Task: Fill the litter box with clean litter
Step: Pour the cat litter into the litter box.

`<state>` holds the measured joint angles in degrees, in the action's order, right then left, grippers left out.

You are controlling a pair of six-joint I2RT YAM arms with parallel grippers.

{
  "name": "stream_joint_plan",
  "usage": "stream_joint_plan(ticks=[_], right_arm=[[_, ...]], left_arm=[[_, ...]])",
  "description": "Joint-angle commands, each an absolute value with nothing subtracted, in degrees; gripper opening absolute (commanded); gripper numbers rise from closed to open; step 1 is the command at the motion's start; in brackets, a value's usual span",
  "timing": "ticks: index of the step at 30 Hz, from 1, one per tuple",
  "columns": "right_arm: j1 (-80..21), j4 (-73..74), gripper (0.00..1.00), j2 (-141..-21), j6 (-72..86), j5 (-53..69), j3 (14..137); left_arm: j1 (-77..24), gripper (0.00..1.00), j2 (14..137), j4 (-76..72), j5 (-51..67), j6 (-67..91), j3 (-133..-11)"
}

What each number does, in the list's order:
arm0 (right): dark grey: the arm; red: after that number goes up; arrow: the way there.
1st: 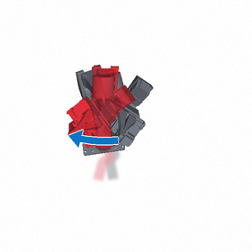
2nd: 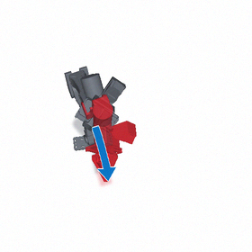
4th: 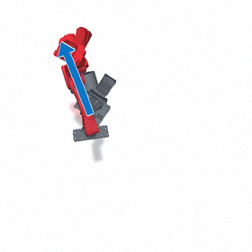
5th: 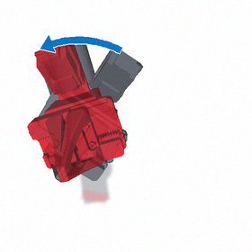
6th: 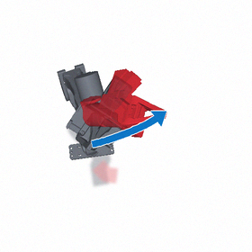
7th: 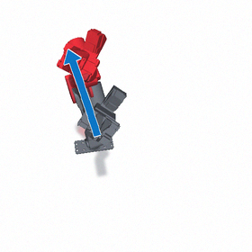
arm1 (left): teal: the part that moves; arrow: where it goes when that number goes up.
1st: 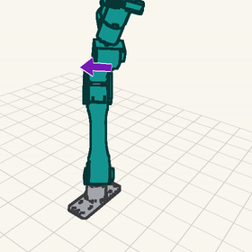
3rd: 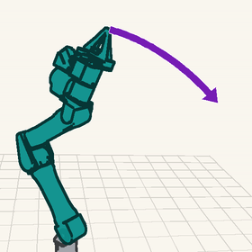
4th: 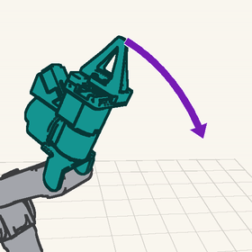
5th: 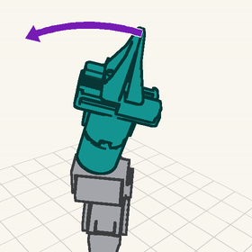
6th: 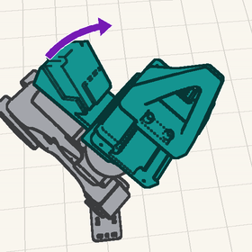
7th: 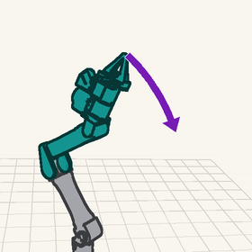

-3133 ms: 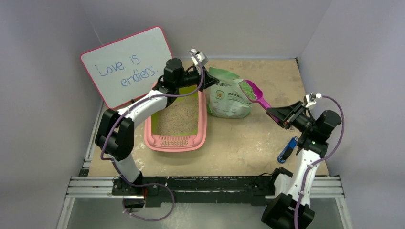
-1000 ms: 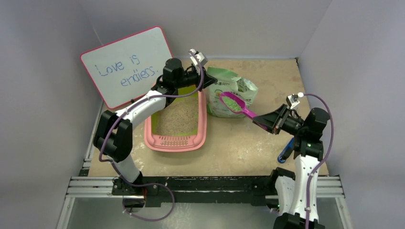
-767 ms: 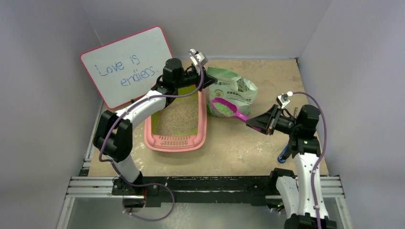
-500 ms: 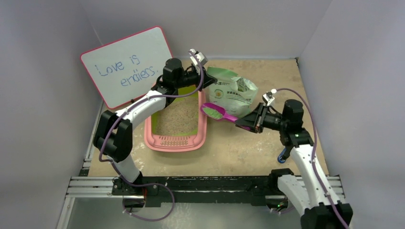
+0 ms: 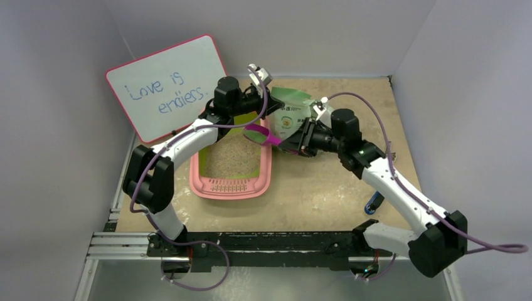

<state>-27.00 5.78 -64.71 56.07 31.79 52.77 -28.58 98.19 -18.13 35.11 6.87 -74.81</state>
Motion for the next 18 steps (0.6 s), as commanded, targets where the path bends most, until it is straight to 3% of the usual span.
stream_joint_plan(ticks=[1, 18], right_arm=[[-31.6, 8.1, 0.0, -67.5, 50.4, 20.8, 59.8], [-54.8, 25.7, 0.0, -81.1, 30.5, -13.9, 80.6]], left_arm=[[-27.2, 0.0, 95.7, -21.5, 31.6, 6.2, -78.2], [-26.4, 0.0, 95.5, -21.9, 31.7, 6.9, -77.3]])
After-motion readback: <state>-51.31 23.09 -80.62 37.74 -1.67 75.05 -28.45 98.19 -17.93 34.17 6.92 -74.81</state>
